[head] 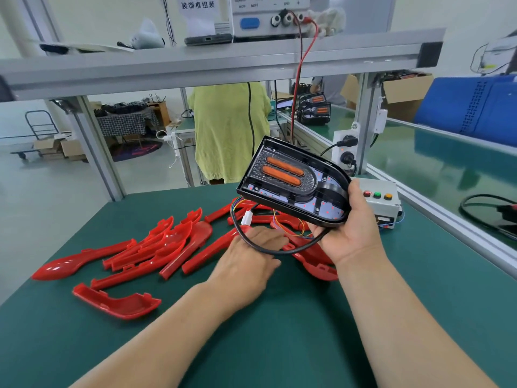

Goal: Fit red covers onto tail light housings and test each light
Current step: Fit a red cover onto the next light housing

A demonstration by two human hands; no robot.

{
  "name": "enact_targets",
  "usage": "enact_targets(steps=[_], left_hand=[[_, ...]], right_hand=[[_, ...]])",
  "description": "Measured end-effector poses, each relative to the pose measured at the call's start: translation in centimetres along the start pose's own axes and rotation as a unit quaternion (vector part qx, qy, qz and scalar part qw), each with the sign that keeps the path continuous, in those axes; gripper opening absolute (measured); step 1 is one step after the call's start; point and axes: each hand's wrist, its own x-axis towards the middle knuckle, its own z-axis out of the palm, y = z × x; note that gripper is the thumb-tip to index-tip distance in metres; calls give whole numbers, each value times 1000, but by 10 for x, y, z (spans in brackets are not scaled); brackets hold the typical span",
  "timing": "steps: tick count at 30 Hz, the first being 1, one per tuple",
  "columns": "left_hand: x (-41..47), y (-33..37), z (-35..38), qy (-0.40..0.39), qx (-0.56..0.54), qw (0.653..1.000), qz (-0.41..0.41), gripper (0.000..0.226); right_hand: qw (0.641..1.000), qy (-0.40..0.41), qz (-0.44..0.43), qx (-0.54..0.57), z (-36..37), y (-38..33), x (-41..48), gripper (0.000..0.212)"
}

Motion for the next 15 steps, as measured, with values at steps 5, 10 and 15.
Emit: enact_targets(steps=[5,10,15], left_hand=[[8,5,14,-24,1,999,24,44],[4,0,5,-27,-32,999,4,24],[-9,-11,-10,-109,-49,993,-22,9]], right_hand=[[1000,-2,4,5,-2,0,2,45],[1000,2,6,8,-2,-1,3,45],[1000,8,1,10,-3,-2,4,42]])
